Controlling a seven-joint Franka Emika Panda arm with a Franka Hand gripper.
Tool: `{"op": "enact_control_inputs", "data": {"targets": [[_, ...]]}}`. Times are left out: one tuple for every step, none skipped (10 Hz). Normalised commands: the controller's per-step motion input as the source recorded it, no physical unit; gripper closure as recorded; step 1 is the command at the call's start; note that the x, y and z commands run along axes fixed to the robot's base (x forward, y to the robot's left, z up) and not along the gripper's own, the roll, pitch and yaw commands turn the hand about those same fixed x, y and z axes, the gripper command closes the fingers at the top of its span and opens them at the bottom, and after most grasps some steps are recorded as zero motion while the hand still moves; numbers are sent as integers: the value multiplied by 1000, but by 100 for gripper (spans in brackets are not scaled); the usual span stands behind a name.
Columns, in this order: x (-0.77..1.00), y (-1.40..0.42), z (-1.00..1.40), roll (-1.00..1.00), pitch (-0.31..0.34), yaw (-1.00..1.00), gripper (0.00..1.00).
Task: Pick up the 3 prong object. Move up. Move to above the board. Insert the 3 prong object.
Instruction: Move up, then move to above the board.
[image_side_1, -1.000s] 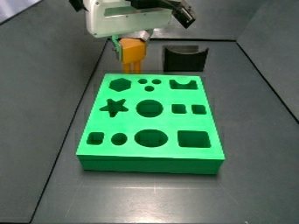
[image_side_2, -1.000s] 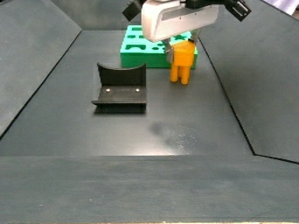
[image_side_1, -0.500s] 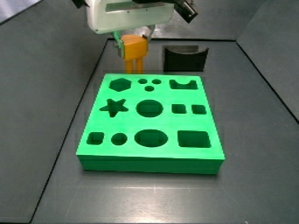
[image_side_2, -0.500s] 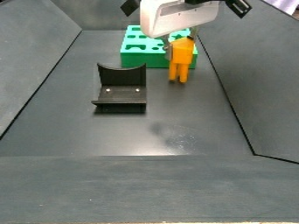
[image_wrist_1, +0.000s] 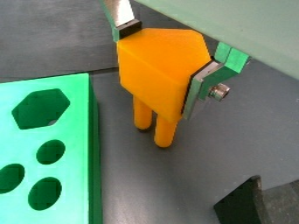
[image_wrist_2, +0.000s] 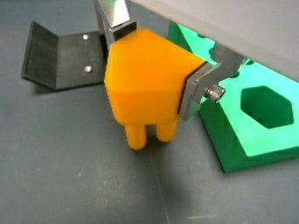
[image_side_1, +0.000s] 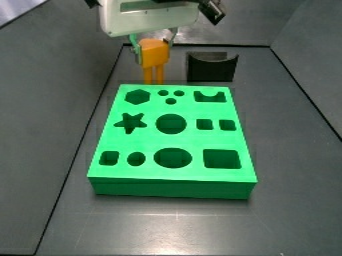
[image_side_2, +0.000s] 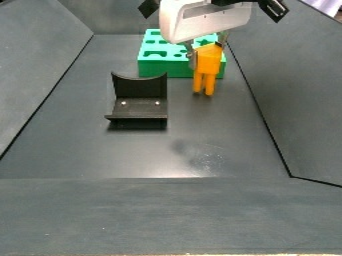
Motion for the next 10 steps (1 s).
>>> {"op": "enact_control_inputs", "data": {"targets": [[-9,-59,826,-3,4,54,100],[-33,-52,699,-2,20,58,100],[-32,-37,554,0,25,53,100],[-22,-22,333,2,25,44,100],[-19,-20,216,3,28,39,100],[526,44,1000,-231,148,73,100],[525,47,1000,-229,162,70,100],[454,46,1000,-210,206,35,100],[360,45,922,-192,180,13,100],[184,35,661,-159,132,-9,100]]}}
